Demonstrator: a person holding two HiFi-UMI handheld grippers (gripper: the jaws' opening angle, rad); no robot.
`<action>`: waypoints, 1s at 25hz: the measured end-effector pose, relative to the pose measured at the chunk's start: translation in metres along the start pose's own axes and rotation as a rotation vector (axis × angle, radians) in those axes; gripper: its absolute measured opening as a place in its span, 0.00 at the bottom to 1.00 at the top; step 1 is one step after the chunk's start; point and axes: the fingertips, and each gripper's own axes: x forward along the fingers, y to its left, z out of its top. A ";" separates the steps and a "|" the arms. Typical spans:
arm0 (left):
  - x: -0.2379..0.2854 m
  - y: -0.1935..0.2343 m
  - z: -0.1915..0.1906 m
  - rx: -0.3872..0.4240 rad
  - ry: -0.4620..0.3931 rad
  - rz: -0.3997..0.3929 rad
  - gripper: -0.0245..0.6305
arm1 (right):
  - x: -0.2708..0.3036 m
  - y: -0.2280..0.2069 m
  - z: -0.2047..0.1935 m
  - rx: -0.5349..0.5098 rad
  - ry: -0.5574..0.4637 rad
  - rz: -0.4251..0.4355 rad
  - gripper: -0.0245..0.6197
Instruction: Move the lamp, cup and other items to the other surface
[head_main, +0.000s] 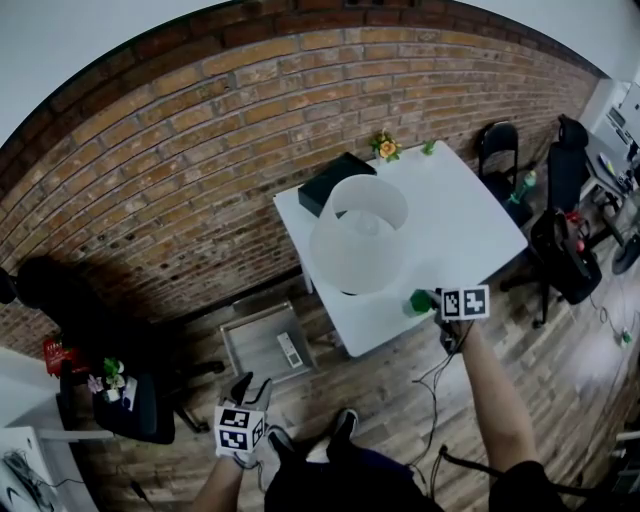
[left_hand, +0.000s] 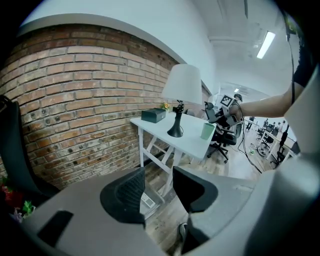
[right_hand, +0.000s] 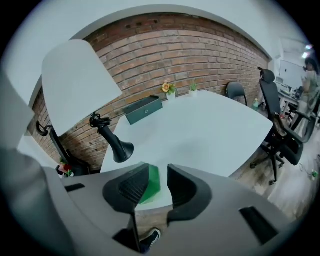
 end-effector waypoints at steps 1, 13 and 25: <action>-0.001 0.000 0.000 0.002 0.001 -0.001 0.30 | -0.005 0.000 0.002 0.001 -0.022 -0.003 0.23; -0.025 0.012 0.018 0.054 -0.057 -0.072 0.30 | -0.120 0.081 0.015 -0.272 -0.427 -0.160 0.11; -0.090 0.083 0.011 0.140 -0.141 -0.086 0.30 | -0.128 0.254 -0.042 -0.352 -0.538 -0.086 0.09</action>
